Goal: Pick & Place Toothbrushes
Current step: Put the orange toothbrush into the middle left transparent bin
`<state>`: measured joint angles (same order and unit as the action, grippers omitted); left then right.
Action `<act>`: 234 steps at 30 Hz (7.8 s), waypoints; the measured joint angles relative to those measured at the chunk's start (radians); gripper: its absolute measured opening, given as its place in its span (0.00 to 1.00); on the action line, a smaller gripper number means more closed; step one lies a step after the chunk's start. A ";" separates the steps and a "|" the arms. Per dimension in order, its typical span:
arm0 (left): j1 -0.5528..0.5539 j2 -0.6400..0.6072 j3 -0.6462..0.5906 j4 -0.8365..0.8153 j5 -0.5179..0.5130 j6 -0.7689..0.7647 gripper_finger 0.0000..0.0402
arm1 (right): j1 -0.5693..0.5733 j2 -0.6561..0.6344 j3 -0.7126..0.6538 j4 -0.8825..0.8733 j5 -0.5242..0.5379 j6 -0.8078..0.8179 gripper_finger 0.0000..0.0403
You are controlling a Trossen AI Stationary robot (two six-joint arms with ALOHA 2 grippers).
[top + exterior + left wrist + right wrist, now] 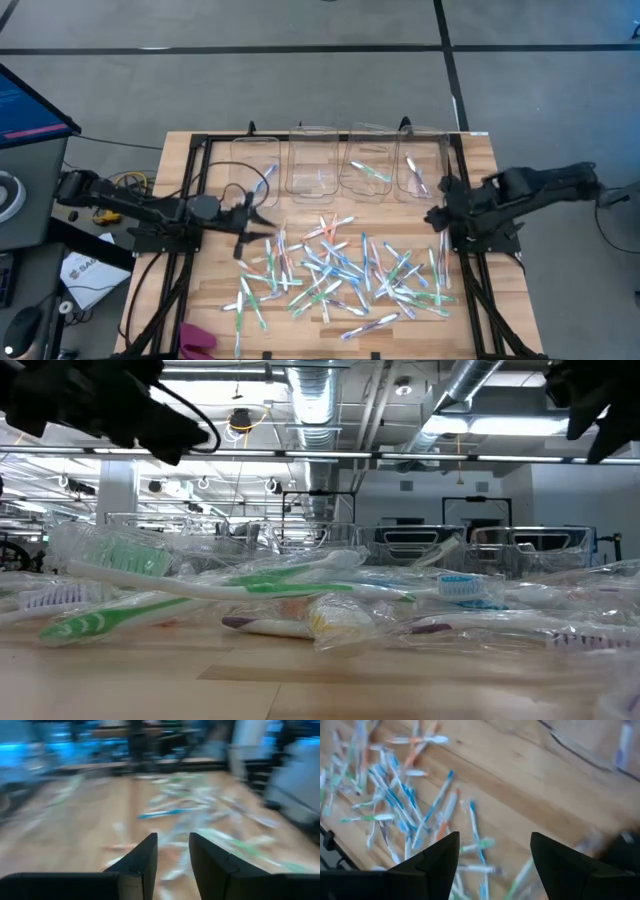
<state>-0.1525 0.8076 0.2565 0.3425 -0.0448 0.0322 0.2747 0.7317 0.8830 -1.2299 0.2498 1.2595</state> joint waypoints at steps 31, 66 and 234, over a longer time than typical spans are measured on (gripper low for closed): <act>-0.065 0.282 0.000 0.253 -0.088 0.016 0.49 | -0.043 0.844 -0.156 1.286 0.297 -1.149 0.59; -0.066 0.282 -0.003 0.264 -0.078 0.016 0.49 | -0.143 1.137 0.087 1.084 0.186 -1.251 0.25; -0.033 0.699 0.157 0.950 0.014 0.126 0.10 | 0.236 0.750 0.254 0.941 0.410 -1.197 0.53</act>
<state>-0.1856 1.5067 0.4133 1.2921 -0.0308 0.1577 0.5110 1.4814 1.1366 -0.2893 0.6596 0.0622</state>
